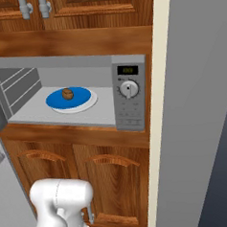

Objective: Retrieve the reheated potato from the microwave, then place the potato, cheese, and condiment on the cutting board.

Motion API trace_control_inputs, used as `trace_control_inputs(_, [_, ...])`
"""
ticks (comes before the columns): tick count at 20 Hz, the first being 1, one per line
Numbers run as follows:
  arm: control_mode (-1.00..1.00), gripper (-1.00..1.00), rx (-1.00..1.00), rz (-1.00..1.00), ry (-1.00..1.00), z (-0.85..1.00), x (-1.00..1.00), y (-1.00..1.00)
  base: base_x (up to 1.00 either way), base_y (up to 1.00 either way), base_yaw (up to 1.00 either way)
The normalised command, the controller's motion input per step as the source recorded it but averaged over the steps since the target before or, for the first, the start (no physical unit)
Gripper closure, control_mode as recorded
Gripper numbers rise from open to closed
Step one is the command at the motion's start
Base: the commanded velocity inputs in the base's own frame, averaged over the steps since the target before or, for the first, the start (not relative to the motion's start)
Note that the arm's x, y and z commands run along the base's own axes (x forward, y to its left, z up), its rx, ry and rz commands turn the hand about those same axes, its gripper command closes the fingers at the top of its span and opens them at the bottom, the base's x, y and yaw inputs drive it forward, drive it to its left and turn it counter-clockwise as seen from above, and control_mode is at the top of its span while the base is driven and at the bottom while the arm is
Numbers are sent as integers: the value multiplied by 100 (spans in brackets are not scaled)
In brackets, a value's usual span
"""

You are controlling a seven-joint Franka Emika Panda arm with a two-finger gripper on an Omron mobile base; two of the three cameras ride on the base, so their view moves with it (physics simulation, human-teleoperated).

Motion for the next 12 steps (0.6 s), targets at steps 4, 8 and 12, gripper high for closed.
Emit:
trace_control_inputs(4, [-100,-100,-16,-23,-35,0,6,-39,0,0,0])
trace_control_inputs(8, [-100,-100,-10,-21,-19,3,14,-42,0,0,0])
trace_control_inputs(12, [-100,-100,-3,-15,-9,12,19,-46,0,0,0])
